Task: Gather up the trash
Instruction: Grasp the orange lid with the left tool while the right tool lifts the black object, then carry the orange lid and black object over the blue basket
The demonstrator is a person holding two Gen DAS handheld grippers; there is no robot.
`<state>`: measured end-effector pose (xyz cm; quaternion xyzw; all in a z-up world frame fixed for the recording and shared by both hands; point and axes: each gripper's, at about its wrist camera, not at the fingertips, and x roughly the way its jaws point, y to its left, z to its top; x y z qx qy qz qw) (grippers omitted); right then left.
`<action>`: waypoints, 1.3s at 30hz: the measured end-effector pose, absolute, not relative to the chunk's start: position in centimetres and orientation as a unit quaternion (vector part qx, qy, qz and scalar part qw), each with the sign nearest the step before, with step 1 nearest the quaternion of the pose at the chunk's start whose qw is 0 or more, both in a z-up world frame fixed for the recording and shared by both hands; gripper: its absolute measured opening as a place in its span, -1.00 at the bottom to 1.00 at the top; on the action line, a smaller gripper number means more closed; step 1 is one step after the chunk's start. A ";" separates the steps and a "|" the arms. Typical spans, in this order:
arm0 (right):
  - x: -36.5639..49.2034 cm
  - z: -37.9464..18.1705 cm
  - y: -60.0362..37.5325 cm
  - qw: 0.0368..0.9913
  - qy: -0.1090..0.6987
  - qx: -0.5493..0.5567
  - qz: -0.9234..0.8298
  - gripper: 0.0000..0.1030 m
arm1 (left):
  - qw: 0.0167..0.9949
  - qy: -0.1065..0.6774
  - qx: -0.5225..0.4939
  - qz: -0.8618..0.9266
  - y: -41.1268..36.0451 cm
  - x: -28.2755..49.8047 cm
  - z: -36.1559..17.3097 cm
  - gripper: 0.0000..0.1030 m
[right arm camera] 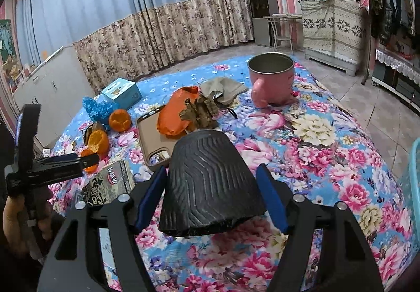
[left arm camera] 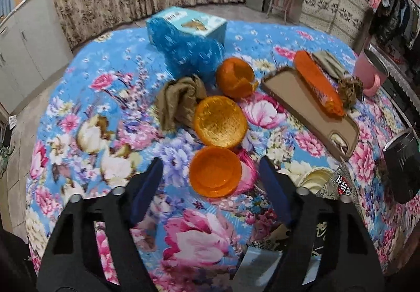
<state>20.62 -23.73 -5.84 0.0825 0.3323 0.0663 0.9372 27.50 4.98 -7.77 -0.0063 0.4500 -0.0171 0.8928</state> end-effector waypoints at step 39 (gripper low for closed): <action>1.7 2.2 -55.0 0.927 0.234 0.098 -0.277 0.36 | 0.917 0.244 0.081 -0.305 -34.1 16.2 0.5 -0.23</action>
